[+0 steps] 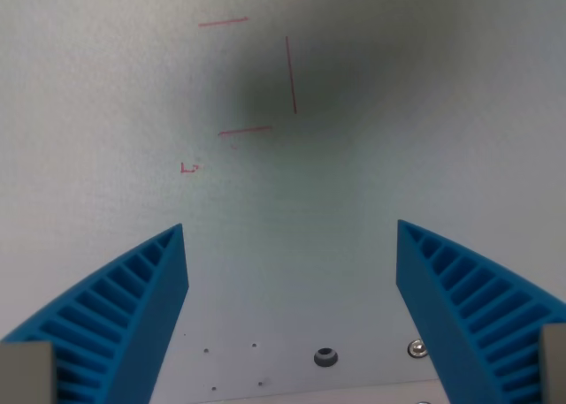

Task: Rotate around gripper negative x

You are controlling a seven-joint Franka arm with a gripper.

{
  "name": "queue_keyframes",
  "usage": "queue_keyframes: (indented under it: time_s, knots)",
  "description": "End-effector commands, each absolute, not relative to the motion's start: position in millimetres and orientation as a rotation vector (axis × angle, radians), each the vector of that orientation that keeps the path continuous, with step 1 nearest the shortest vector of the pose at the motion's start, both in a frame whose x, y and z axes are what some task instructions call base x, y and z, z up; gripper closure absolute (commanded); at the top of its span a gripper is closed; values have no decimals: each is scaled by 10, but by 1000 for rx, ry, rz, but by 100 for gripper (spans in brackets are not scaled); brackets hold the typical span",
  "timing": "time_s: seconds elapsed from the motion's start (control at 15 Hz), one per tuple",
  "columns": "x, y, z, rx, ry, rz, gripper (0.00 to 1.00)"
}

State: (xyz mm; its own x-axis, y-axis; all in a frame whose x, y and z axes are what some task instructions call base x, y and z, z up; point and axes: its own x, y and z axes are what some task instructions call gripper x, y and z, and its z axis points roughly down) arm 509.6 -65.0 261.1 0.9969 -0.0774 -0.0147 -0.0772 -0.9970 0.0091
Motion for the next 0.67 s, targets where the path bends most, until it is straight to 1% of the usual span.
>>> queue_keyframes:
  time_s: [0.07,0.67]
  knots:
    - [5099,-652,2627,3119,-121,-19,0]
    - [5099,-652,2627,3014,-116,-24,0]
